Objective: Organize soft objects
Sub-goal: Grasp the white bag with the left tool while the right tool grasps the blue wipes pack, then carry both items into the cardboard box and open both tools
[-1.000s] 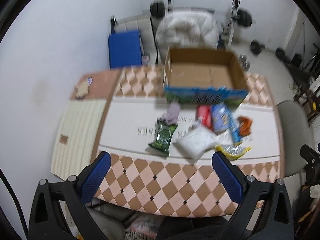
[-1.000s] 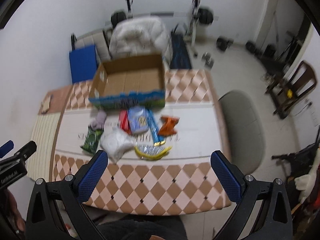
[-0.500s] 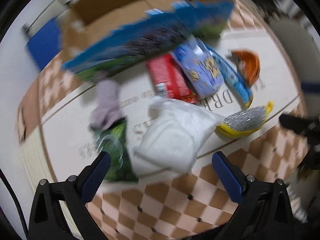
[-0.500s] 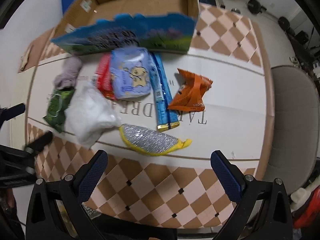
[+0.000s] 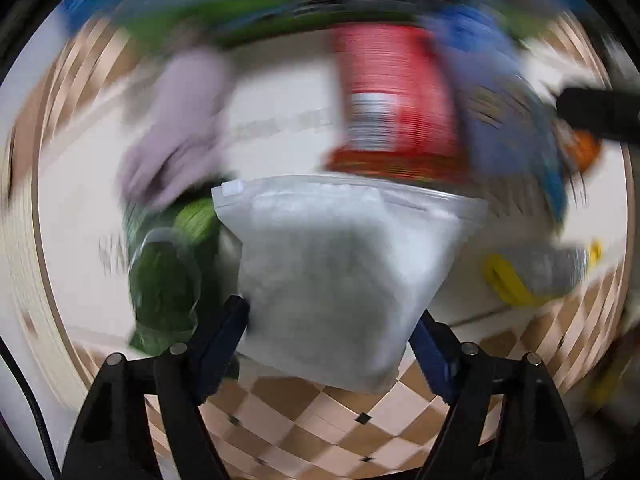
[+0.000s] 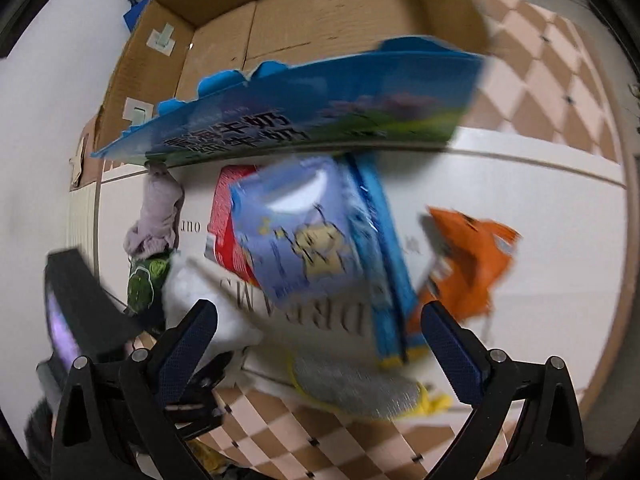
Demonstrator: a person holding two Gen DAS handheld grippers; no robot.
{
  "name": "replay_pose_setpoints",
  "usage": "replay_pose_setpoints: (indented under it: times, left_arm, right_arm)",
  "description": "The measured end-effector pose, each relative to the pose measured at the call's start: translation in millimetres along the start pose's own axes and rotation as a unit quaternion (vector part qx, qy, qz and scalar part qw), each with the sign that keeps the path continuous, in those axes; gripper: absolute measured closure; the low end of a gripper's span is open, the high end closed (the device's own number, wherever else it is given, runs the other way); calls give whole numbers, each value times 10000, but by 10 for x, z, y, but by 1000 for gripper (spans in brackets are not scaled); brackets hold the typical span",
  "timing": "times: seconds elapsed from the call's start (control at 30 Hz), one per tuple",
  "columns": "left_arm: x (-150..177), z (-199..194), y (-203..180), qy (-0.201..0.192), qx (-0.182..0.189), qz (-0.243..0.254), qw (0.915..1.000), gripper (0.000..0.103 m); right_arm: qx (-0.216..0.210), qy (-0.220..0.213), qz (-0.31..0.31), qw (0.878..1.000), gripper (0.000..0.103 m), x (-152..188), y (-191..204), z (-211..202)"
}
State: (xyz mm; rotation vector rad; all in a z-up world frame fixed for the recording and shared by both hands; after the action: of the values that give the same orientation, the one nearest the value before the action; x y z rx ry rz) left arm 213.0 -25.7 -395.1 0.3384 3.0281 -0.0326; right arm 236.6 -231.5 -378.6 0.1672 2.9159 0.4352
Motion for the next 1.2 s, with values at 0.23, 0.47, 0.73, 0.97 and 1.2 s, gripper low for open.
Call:
replay_pose_setpoints:
  times: [0.23,0.47,0.73,0.97,1.2]
  left_arm:
    - [52,236,111,156,120,-220,9996,15]
    - [116,377,60,-47,-80,-317,9995,23]
    - [609,-1,-19,-333,-291,-716,9965,31]
    - [554,-1009,-108,-1210,61,-1175,9857,31]
    - [-722,-1561,-63,-1711,496,-1105,9778,31]
  right_arm:
    - [117,386,99,9991,5,-229,81,576]
    - [796,296,-391,9956,34,-128,253,653]
    - [902,152,-187,9956,58,247,255,271]
    - [292,-24,-126,9995,58,437,201,-598]
    - [-169,-457,-225,9986,58,-285,342,-1526]
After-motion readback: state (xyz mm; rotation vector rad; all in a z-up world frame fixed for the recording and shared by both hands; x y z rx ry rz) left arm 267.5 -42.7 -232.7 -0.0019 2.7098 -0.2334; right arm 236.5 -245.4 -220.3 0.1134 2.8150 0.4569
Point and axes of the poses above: each gripper's, at about its wrist camera, not at the fingertips, and z roughly the way its jaws point, y to its left, x to its underside, the point moved 1 cm from there along z, roughly the way its jaws point, and after that the axes turned 12 degrees about -y, right-handed, at the moved point
